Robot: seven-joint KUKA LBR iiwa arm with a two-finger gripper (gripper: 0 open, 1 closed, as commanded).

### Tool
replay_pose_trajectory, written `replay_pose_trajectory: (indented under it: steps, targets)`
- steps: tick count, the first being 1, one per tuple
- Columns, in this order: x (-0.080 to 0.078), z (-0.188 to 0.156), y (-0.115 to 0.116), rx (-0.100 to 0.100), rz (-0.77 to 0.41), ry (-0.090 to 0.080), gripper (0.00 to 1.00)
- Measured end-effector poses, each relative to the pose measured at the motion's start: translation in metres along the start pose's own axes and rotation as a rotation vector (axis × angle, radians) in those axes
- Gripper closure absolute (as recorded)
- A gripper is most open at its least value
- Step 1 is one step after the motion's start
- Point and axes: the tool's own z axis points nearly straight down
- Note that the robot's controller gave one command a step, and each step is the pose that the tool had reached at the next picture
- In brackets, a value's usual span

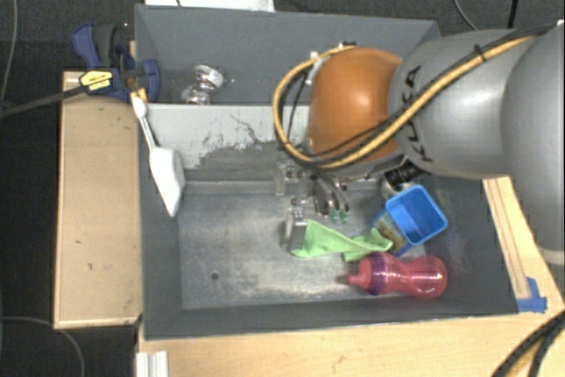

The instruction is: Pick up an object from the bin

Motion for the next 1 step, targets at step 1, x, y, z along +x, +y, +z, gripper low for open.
replay_pose_trajectory:
  steps: [1]
  targets:
    - [-0.0020, -0.0044, -0.0006, -0.001, 0.003, -0.008, 0.00]
